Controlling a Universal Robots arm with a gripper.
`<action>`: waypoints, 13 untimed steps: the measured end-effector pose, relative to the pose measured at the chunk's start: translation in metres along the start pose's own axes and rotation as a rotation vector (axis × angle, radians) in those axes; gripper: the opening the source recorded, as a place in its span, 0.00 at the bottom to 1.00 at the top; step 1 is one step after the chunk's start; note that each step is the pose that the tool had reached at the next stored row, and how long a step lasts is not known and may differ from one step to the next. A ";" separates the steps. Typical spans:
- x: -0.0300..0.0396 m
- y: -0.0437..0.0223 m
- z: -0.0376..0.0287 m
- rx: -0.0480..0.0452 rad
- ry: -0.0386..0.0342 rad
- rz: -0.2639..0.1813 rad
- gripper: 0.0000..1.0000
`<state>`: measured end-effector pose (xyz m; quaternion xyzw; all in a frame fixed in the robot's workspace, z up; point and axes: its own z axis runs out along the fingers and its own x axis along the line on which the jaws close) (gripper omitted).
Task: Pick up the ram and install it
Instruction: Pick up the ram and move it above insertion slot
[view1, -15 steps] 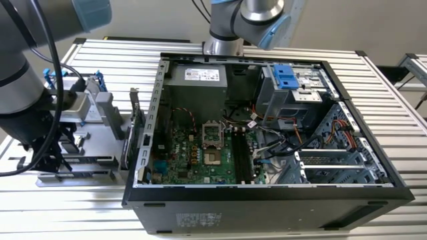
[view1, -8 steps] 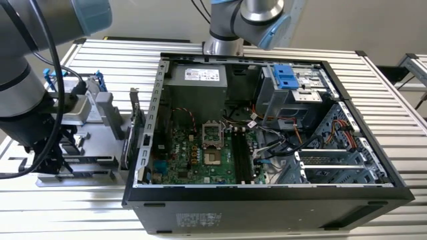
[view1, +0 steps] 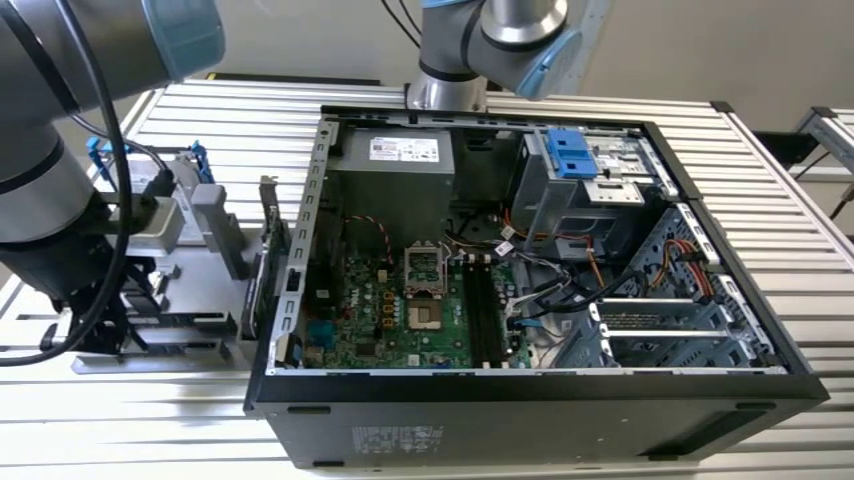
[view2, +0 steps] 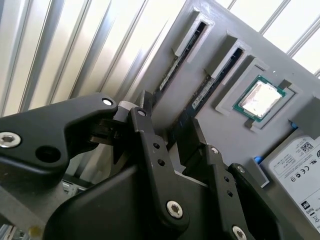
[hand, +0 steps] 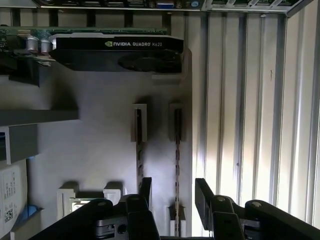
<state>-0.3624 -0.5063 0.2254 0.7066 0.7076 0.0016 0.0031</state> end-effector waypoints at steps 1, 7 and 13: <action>-0.0002 0.0000 0.0007 0.0001 0.0000 -0.001 1.00; -0.0010 -0.0001 0.0047 0.0001 0.0000 -0.017 1.00; -0.0011 -0.0002 0.0086 0.0000 0.0001 -0.027 1.00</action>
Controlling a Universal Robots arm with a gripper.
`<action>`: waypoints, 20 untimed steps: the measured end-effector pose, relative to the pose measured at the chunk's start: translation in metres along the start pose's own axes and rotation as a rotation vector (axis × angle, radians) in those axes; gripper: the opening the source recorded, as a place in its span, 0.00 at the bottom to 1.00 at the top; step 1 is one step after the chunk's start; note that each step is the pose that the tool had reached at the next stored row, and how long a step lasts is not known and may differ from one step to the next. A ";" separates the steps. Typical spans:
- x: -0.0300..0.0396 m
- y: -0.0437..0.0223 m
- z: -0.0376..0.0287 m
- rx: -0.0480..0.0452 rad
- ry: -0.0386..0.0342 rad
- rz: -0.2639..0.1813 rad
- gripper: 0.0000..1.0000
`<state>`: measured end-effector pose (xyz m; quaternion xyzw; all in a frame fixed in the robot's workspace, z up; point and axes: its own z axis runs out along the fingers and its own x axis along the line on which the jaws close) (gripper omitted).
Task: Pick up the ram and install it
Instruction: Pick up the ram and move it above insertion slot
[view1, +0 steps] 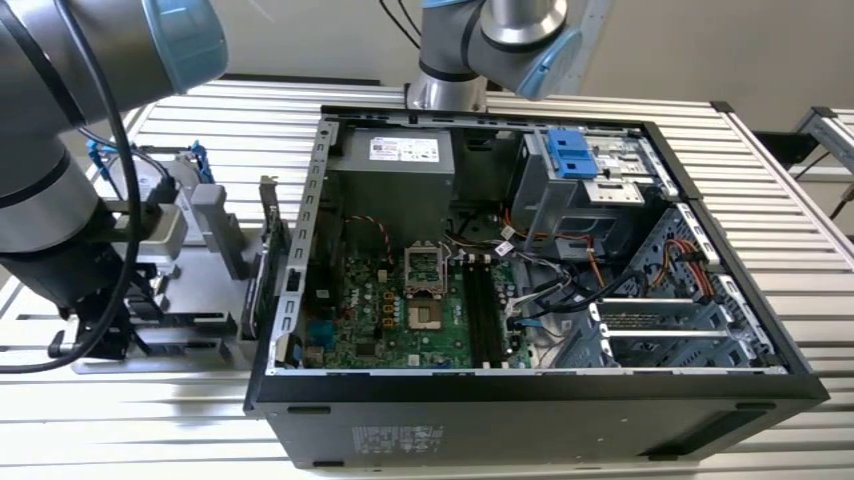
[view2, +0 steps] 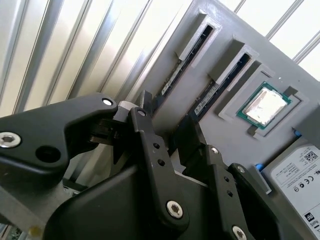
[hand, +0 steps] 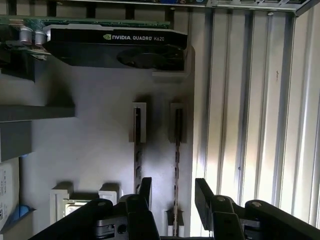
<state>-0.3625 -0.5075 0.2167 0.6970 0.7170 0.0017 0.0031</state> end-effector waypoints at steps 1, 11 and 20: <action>0.0000 0.0000 0.0007 0.0000 0.0000 -0.002 1.00; 0.0000 -0.0023 0.0089 0.0001 -0.0003 -0.004 1.00; 0.0001 -0.0036 0.0156 0.0001 -0.0006 -0.004 1.00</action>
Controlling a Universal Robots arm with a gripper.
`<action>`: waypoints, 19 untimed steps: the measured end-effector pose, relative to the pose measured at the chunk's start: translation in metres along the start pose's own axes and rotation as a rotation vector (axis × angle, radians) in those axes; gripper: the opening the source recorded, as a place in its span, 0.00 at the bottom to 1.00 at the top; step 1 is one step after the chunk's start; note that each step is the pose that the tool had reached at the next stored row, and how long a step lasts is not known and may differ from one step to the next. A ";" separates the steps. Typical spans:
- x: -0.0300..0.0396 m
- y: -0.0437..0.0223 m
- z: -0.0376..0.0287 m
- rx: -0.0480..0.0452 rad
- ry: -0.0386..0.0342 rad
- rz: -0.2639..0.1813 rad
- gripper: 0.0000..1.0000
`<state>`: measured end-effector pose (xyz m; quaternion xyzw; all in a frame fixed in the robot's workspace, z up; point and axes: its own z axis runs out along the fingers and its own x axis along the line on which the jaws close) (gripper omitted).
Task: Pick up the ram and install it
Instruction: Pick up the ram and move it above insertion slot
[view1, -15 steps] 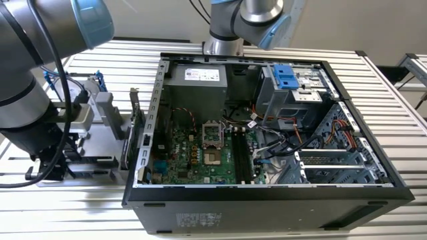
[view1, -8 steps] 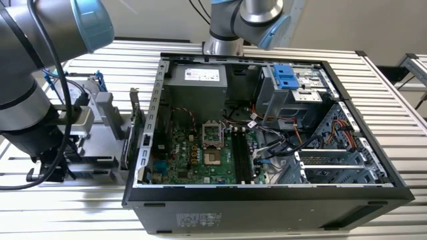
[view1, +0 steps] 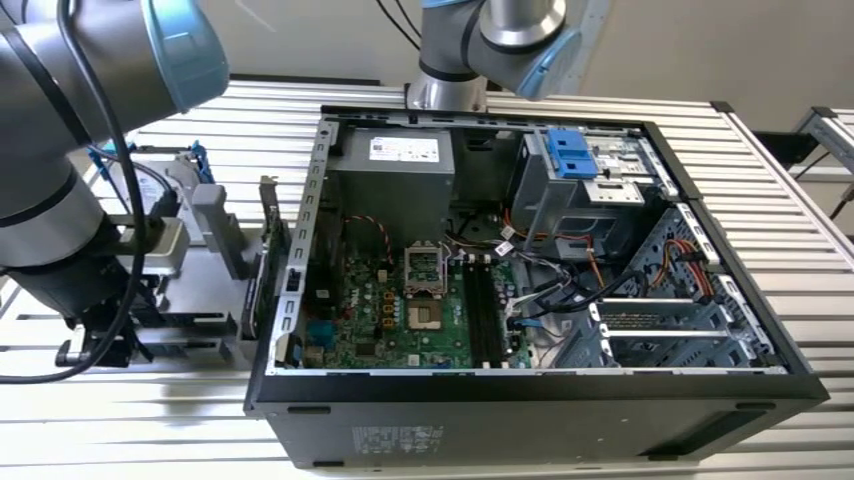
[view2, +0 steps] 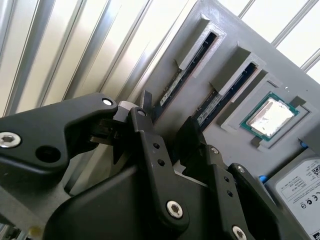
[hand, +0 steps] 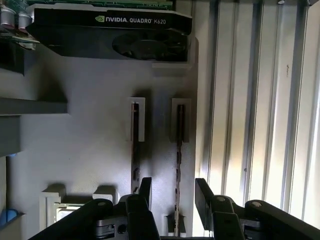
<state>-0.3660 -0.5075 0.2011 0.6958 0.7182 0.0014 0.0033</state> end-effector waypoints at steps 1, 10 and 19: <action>0.0000 -0.0001 0.0006 0.0000 0.0000 0.000 1.00; -0.0015 -0.0007 0.0058 -0.0001 0.0001 0.000 1.00; -0.0049 -0.0016 0.0098 0.0000 0.0000 0.000 1.00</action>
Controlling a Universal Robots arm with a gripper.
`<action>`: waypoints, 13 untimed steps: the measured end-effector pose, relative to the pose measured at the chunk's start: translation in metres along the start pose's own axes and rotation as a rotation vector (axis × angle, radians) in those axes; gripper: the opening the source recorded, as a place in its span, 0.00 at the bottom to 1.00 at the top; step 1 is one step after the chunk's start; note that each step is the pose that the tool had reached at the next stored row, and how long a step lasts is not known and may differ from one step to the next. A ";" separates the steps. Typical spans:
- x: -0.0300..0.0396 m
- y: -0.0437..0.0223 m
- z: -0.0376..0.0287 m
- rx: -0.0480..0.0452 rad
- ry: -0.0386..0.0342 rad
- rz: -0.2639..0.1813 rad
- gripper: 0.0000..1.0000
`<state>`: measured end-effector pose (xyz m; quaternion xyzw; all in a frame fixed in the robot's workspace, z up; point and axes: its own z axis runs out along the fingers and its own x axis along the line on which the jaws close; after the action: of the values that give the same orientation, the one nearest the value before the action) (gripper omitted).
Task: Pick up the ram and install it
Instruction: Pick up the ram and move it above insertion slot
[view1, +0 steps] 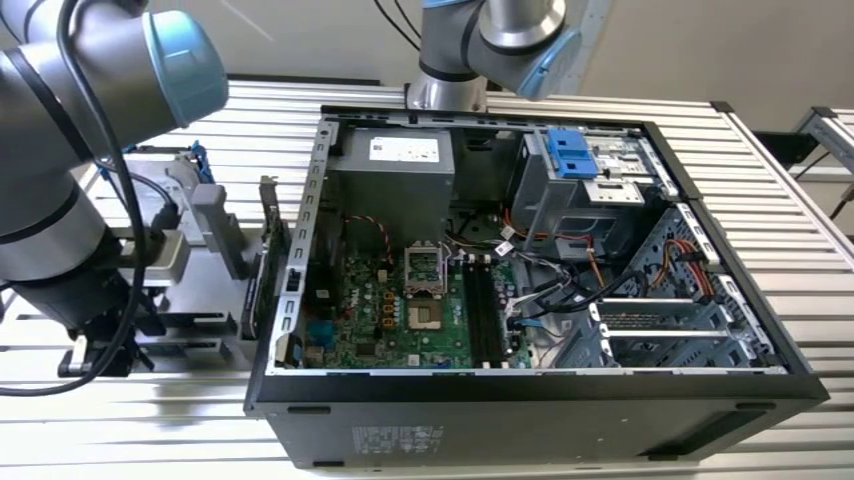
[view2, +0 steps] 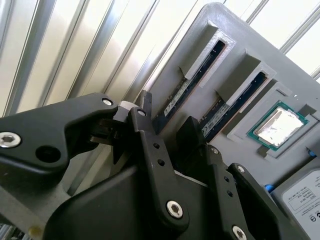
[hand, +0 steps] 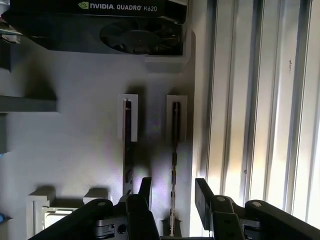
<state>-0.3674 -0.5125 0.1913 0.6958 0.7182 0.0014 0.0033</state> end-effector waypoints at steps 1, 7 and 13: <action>-0.0002 0.0000 0.0004 -0.0002 0.0001 0.000 1.00; -0.0003 0.0000 0.0004 0.0001 -0.0023 0.000 1.00; -0.0003 -0.0001 0.0005 0.0001 -0.0051 0.000 1.00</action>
<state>-0.3675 -0.5128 0.1908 0.6958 0.7182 -0.0004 0.0051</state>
